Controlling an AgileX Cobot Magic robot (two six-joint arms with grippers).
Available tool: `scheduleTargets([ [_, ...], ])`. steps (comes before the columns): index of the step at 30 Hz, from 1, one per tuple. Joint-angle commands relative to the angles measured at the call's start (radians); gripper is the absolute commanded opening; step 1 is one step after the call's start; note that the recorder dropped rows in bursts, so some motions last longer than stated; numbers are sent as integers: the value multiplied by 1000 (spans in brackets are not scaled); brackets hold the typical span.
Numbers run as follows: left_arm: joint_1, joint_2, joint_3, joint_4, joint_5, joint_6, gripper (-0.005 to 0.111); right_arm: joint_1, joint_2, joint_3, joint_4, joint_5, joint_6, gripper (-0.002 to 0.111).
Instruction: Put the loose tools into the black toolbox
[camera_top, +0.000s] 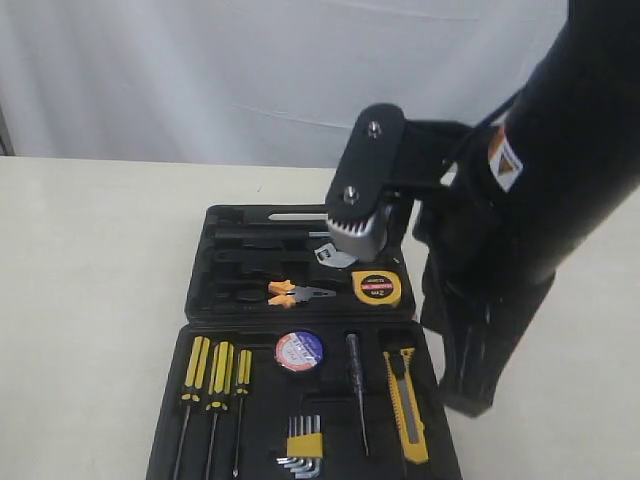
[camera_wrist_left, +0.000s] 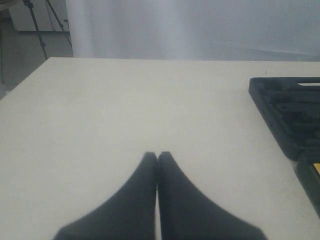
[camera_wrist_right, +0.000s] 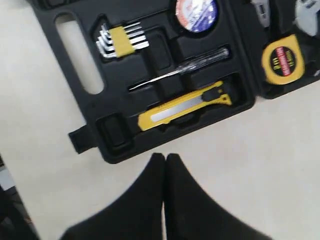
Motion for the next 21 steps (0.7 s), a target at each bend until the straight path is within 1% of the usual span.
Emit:
scheduleTargets([
  [1,-5,-1,3,0,-5,-6,0,14,-20,42,87,-1,44,0],
  [3,-5,-1,3,0,-5,-6,0,14,-26,42,119,-5,44,0],
  [7,-5,-1,3,0,-5,-6,0,14,-47,42,191,-72,44,0],
  [12,-5,-1,3,0,-5,-6,0,14,-57,42,321,-226,56,0],
  [16,-5,-1,3,0,-5,-6,0,14,-57,42,348,-302,56,0],
  [21,-5,-1,3,0,-5,-6,0,14,-57,42,348,-315,48,0],
])
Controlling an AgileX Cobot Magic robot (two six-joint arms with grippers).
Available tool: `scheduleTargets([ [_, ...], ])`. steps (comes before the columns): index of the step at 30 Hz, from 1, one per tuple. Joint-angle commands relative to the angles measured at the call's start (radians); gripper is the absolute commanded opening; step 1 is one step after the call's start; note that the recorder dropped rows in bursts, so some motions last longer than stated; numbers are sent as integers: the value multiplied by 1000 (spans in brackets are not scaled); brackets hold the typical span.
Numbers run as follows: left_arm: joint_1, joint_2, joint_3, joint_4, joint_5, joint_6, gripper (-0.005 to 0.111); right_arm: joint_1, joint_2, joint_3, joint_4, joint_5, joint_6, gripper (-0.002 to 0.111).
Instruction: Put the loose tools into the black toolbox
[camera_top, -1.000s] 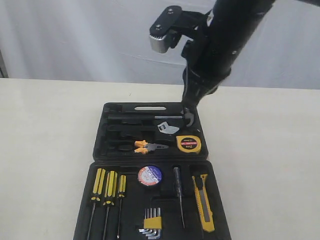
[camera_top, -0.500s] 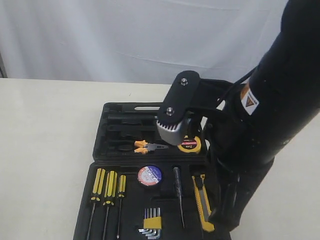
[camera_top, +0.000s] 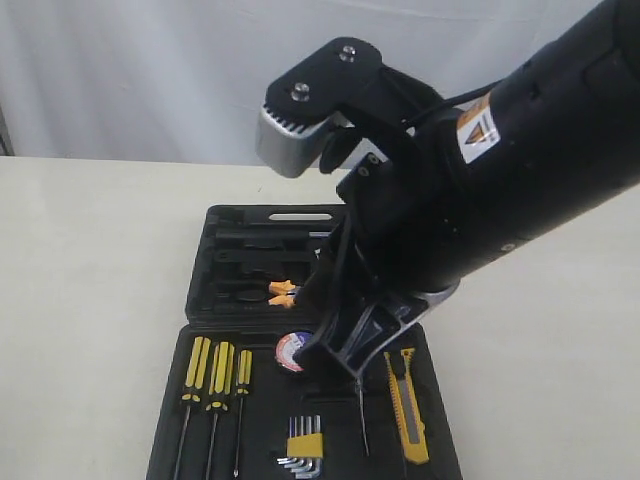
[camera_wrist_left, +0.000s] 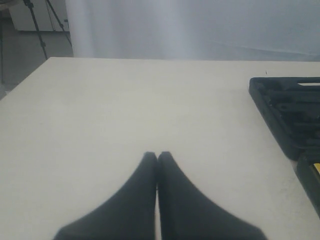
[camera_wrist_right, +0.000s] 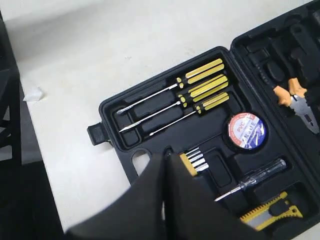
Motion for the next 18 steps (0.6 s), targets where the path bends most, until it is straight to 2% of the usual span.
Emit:
scheduleTargets([
  [1,-5,-1,3,0,-5,-6,0,1,-6,3,9,-18,-2,0],
  [14,-5,-1,3,0,-5,-6,0,9,2,3,9,-27,-47,0],
  [18,-5,-1,3,0,-5,-6,0,81,42,46,-29,-48,103,-1],
])
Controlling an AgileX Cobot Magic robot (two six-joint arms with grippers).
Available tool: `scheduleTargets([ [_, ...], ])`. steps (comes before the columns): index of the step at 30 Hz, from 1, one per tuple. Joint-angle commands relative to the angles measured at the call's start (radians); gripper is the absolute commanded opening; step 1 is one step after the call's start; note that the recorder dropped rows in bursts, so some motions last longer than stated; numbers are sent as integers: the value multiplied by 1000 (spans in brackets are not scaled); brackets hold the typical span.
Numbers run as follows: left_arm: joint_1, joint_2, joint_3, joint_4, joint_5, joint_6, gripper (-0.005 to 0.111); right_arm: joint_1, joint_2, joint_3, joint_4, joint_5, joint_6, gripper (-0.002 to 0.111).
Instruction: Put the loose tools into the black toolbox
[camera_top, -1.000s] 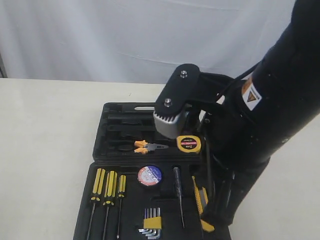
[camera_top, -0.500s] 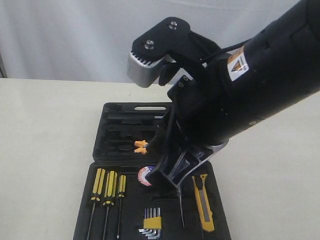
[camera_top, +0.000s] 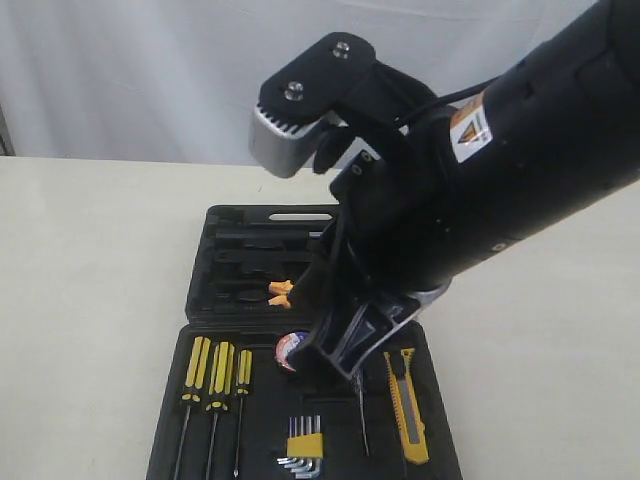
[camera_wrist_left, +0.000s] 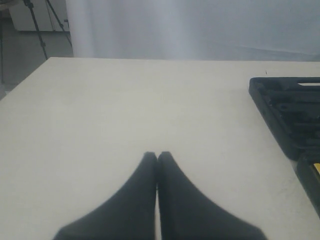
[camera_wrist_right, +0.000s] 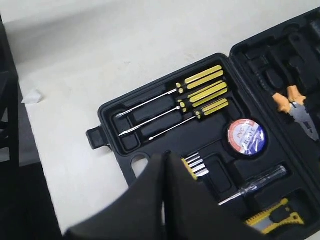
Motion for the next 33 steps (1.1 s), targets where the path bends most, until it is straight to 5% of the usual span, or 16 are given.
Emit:
scheduleTargets([
  [1,-5,-1,3,0,-5,-6,0,93,41,73,-67,-63,158,-1],
  [7,-5,-1,3,0,-5,-6,0,242,51,283,-218,-286,305,-1],
  [13,-5,-1,3,0,-5,-6,0,260,102,406,-235,-422,317,-1],
  [21,-5,-1,3,0,-5,-6,0,264,257,407,-419,-434,323,-1],
  [27,-5,-1,3,0,-5,-6,0,364,257,407,-457,-424,325,0],
  [33,-5,-1,3,0,-5,-6,0,381,259,407,-488,-404,316,53],
])
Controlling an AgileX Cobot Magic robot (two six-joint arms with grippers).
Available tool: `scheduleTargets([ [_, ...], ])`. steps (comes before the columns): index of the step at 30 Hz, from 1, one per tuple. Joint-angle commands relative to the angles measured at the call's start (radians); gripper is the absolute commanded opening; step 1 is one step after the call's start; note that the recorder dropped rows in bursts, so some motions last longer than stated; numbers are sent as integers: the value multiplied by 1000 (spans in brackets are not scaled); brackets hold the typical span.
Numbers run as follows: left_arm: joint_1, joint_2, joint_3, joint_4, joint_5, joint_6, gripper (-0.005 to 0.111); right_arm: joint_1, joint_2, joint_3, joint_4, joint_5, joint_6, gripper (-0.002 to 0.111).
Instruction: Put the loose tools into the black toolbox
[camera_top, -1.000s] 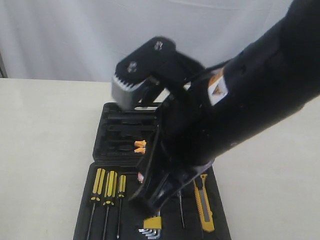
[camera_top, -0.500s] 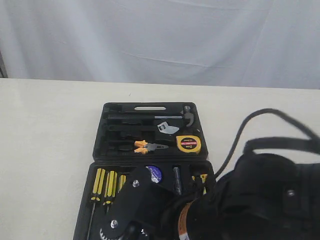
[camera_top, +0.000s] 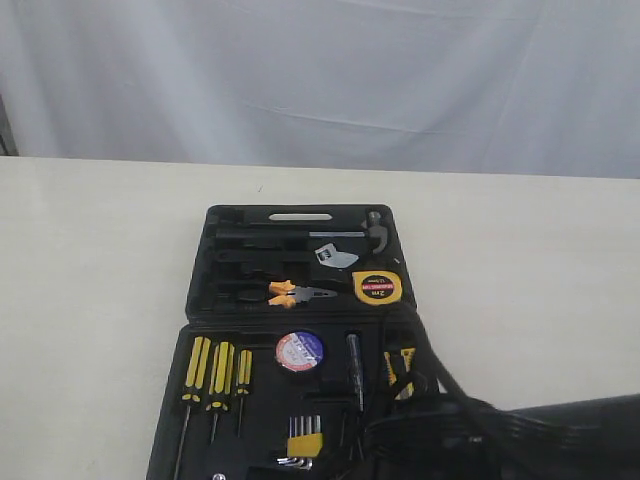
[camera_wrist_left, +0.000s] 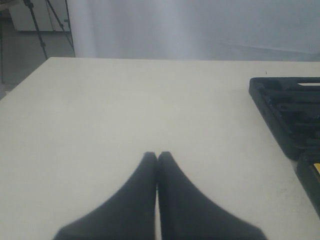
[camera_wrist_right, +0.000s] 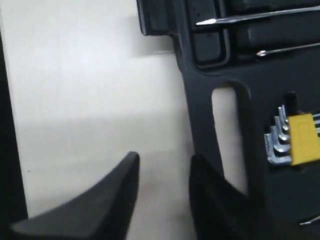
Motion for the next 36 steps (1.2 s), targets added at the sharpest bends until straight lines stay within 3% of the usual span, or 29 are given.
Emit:
scheduleTargets([
  [1,-5,-1,3,0,-5,-6,0,3,2,-2,-41,8,-3,53],
  [14,-5,-1,3,0,-5,-6,0,3,104,0,-344,-62,215,50],
  [24,-5,-1,3,0,-5,-6,0,3,120,0,-368,-72,246,43],
  [36,-5,-1,3,0,-5,-6,0,3,120,0,-394,-81,246,42],
])
